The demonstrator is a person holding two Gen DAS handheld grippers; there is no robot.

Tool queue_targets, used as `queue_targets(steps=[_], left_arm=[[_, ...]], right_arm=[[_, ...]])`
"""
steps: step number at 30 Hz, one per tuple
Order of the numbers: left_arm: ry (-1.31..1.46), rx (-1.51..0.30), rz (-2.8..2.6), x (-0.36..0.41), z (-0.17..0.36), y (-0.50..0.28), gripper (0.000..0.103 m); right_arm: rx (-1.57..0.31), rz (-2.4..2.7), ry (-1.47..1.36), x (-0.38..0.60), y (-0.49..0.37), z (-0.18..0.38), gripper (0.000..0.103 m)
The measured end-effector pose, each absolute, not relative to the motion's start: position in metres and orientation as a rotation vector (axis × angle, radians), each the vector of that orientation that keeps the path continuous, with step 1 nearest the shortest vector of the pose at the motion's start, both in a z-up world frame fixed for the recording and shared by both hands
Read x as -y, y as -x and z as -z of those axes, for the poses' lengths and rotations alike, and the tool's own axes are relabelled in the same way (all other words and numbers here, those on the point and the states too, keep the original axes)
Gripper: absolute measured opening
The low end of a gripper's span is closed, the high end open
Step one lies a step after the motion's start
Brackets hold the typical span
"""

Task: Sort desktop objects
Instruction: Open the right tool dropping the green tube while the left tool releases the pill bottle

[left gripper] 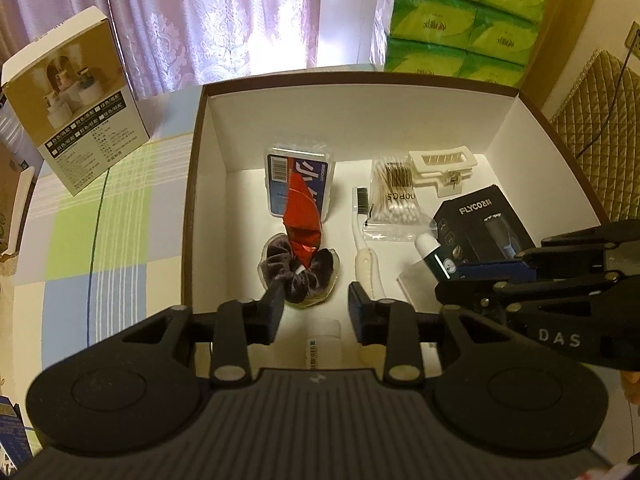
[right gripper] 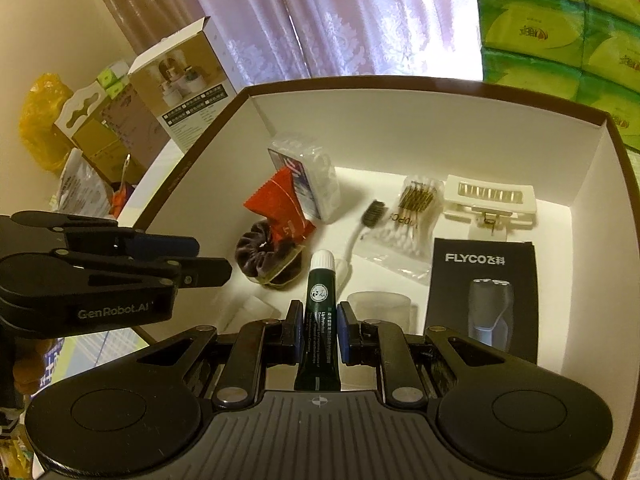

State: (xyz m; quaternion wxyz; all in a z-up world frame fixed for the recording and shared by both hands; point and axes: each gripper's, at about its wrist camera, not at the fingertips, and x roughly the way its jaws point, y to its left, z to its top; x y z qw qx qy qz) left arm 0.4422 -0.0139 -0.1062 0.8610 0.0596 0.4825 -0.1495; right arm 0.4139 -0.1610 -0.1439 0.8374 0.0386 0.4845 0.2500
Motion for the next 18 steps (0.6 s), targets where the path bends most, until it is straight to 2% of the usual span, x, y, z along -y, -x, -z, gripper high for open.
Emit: queue_targets(steps=[7,10,11,12,13,14,15,16,18], left_arm=[[-0.11,-0.995,0.304,0.01,0.099,-0.44,0.04],[-0.103,-0.986,0.298,0.008,0.095,-0.438,0.047],[-0.1,-0.982,0.293,0.007,0.094,-0.438,0.053],[-0.097,-0.977,0.289,0.006,0.092,-0.437,0.056],[-0.093,-0.972,0.287,0.005,0.09,-0.436,0.057],[-0.089,-0.967,0.287,0.004,0.088,-0.434,0.061],[-0.086,-0.961,0.285,0.003,0.086,-0.433,0.064],[-0.083,-0.953,0.282,0.002,0.084,-0.432,0.065],[-0.077,-0.94,0.281,0.001,0.079,-0.429,0.071]], right_arm=[[-0.991,-0.524,-0.059,0.155,-0.413,0.144,0.015],[-0.987,-0.52,-0.071,0.157,-0.413,0.143,0.017],[-0.982,-0.516,-0.069,0.159,-0.412,0.142,0.022],[-0.973,-0.505,-0.062,0.161,-0.41,0.14,0.037],[-0.96,-0.491,-0.053,0.164,-0.408,0.138,0.047],[-0.94,-0.476,-0.047,0.166,-0.405,0.135,0.065],[-0.916,-0.463,-0.043,0.17,-0.401,0.131,0.072],[-0.905,-0.456,-0.039,0.173,-0.399,0.128,0.074],[-0.895,-0.428,-0.028,0.18,-0.395,0.123,0.084]])
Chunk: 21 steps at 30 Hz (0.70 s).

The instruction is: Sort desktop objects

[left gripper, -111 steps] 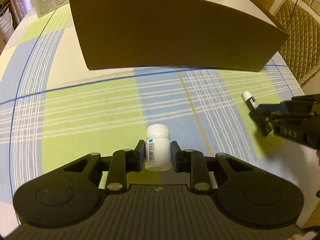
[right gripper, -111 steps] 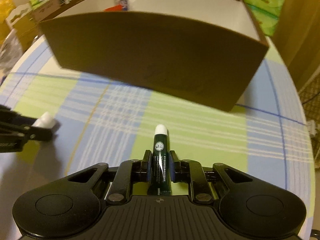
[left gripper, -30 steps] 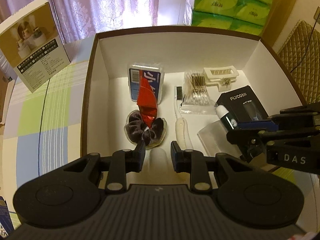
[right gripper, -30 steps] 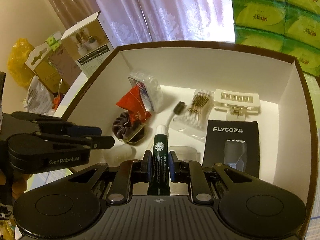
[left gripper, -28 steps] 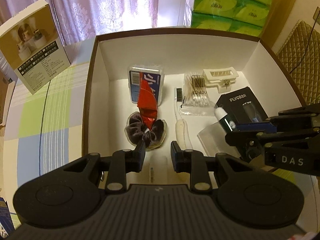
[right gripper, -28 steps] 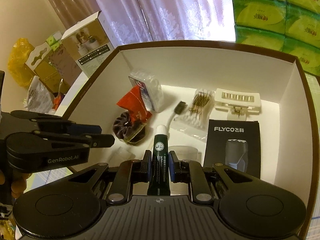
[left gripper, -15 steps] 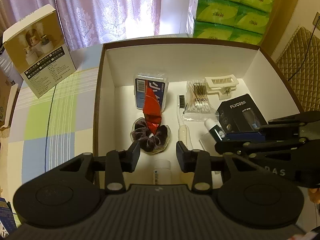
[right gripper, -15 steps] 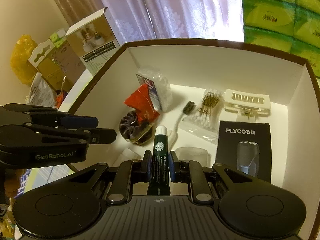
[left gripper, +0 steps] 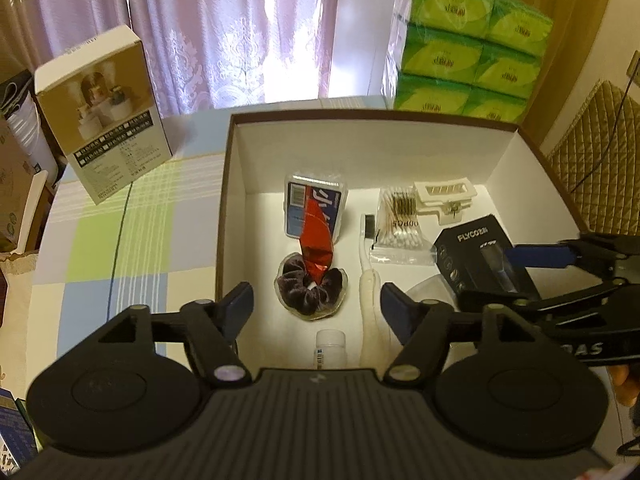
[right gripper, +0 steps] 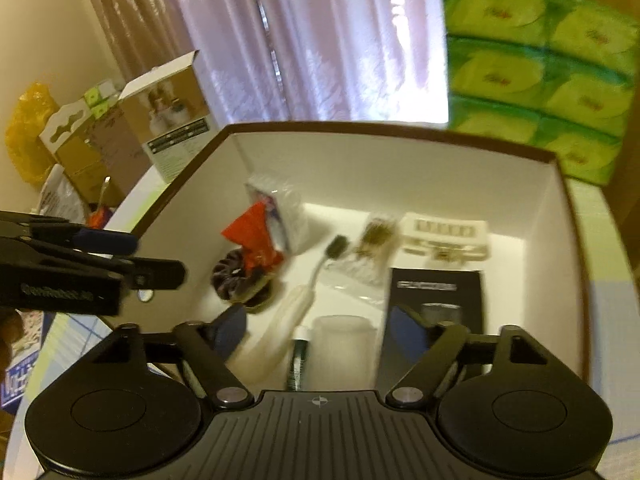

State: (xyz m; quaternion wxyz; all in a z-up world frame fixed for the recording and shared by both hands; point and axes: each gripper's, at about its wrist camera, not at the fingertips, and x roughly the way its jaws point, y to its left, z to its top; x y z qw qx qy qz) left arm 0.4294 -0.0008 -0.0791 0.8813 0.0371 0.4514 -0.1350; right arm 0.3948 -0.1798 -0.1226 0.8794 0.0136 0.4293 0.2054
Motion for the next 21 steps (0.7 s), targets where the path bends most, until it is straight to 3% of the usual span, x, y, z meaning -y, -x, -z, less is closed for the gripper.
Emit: queue_targets(steps=[3,7,21], left_arm=[[-0.075,-0.916,0.274,0.0,0.071,-0.425,0.077],[-0.087,-0.874,0.243,0.0,0.061,-0.418,0.084],[-0.163,-0.761,0.203,0.015,0.037,-0.383,0.099]], right_arm=[[-0.862,-0.388,-0.011,0.191,-0.387,0.115,0.095],[-0.837,-0.338,0.009,0.203,-0.377,0.107,0.101],[-0.79,-0.247,0.015,0.223,-0.335,0.085,0.101]])
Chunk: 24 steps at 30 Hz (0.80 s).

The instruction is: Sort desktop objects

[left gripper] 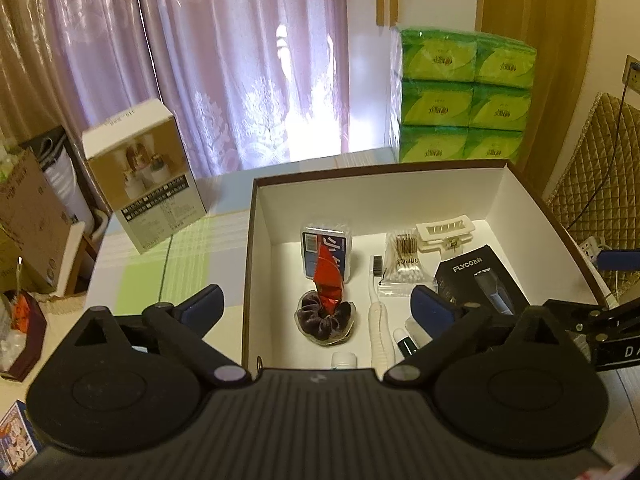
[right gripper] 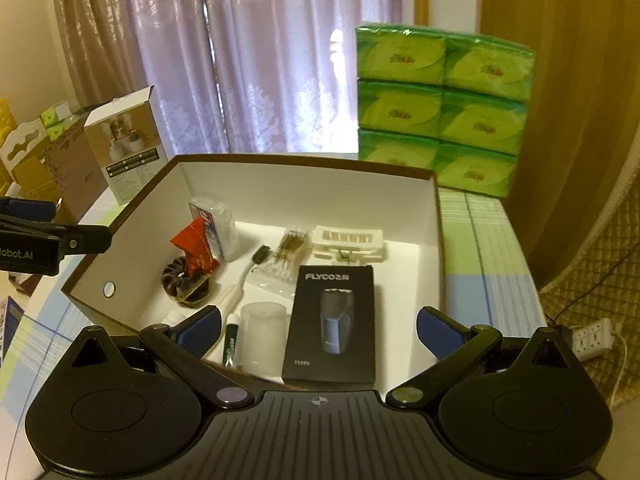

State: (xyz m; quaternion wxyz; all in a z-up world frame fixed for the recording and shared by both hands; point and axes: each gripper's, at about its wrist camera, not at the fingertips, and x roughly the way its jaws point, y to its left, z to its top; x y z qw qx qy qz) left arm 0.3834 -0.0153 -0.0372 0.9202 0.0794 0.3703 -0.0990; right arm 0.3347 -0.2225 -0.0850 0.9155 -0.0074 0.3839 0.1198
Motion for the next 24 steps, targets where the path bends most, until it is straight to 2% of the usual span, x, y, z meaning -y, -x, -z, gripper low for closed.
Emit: queue_targets(steps=[4,24], left_arm=[[-0.165,-0.736,0.195,0.017,0.03,-0.369,0.102],[-0.11,-0.73,0.157,0.017,0.002,-0.301,0.102]], right_arm=[[-0.779,-0.229,-0.024,0.23,-0.321,0.081,0.101],[-0.765,-0.239,-0.016,0.237,-0.271,0.054,0.101]])
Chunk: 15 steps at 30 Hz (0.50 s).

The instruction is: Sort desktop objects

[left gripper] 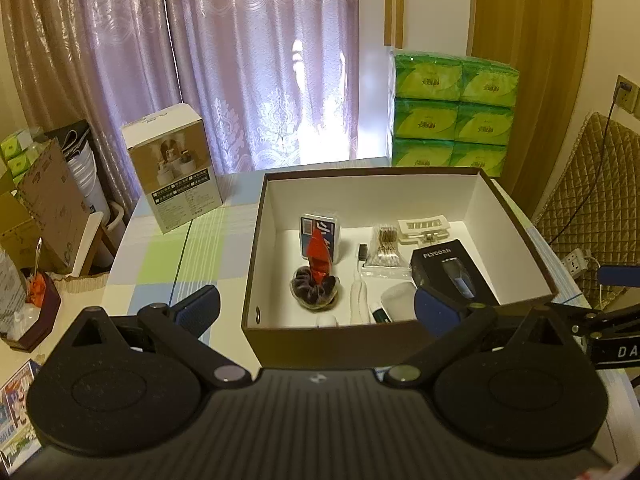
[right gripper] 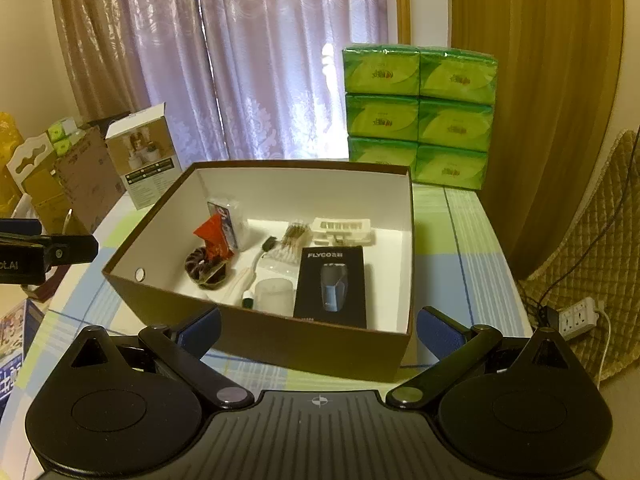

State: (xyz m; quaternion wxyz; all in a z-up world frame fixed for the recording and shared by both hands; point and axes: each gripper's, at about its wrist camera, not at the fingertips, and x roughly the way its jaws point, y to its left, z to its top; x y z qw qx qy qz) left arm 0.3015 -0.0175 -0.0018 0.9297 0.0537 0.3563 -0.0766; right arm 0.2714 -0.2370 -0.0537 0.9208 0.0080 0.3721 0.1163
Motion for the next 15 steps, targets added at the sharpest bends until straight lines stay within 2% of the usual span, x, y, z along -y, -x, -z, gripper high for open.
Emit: queue_targets(steps=[15], left_arm=[[-0.115,-0.74,0.108,0.02,-0.004,-0.243,0.102]], right_arm=[[-0.766,-0.245,0.019,0.238,-0.226,0.051,0.101]])
